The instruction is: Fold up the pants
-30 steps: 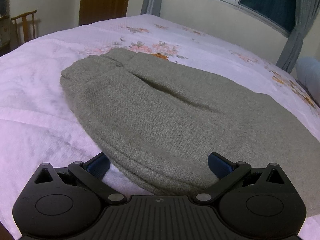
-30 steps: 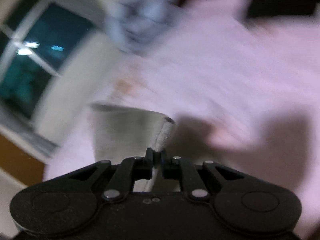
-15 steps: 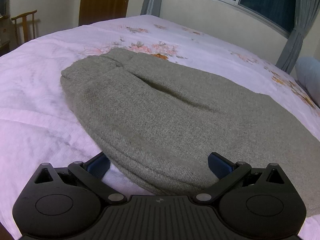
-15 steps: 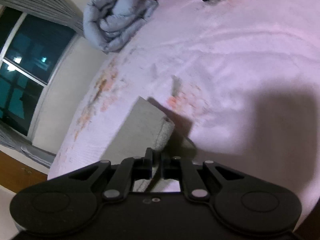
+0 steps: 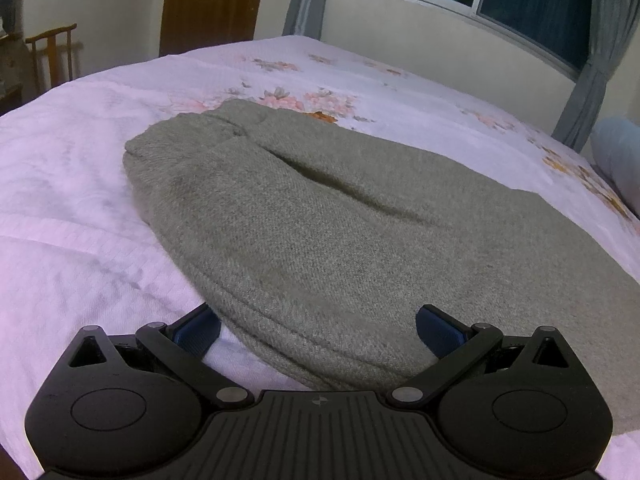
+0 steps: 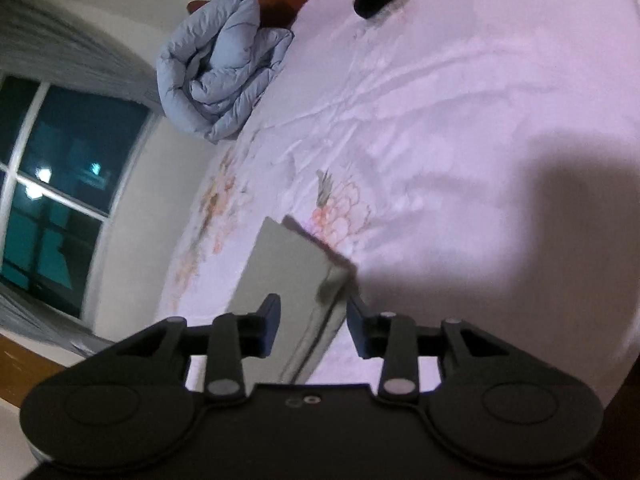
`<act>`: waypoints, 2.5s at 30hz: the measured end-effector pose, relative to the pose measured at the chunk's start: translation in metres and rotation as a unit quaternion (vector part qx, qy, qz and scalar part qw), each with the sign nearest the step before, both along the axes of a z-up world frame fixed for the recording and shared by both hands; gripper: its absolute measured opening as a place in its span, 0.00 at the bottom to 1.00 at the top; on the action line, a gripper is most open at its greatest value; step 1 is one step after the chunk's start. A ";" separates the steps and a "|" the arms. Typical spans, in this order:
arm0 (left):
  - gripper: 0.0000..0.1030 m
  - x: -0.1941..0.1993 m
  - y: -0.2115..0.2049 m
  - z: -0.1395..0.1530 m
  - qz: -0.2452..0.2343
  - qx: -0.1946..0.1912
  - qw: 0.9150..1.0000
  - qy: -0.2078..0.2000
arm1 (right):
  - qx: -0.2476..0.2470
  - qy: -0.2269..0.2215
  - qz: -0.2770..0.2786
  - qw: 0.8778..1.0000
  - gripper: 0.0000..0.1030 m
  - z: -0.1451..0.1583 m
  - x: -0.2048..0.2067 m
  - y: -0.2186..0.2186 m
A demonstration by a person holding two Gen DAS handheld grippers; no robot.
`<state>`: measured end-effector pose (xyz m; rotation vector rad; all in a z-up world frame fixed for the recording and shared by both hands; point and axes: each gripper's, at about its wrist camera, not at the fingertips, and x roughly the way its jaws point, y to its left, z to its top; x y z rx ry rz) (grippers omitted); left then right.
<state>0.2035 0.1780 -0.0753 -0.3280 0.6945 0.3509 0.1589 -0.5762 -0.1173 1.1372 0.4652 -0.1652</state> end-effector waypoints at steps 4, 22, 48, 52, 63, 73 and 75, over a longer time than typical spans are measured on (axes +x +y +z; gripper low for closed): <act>1.00 0.001 0.003 0.002 -0.005 -0.005 1.000 0.004 | 0.052 0.016 0.011 0.998 0.28 -0.016 0.019 0.007; 1.00 0.004 0.007 0.004 -0.023 -0.005 1.000 0.013 | -0.078 0.022 0.047 0.996 0.05 -0.018 0.021 0.017; 1.00 -0.009 0.118 0.018 0.065 -0.040 0.997 -0.019 | -0.317 -0.063 0.553 0.768 0.26 0.079 0.262 0.477; 1.00 -0.004 0.124 0.015 0.065 -0.053 0.996 -0.030 | -0.331 -0.047 0.587 0.737 0.28 0.057 0.286 0.521; 1.00 -0.012 0.115 0.019 0.114 -0.027 0.992 -0.054 | -0.360 -0.066 0.605 0.707 0.30 0.054 0.288 0.535; 1.00 -0.001 0.123 0.018 0.096 -0.061 0.991 -0.068 | -0.335 -0.051 0.636 0.693 0.06 0.047 0.292 0.542; 0.98 -0.001 0.121 0.019 0.092 -0.063 0.991 -0.075 | -0.343 -0.052 0.637 0.688 0.01 0.048 0.291 0.544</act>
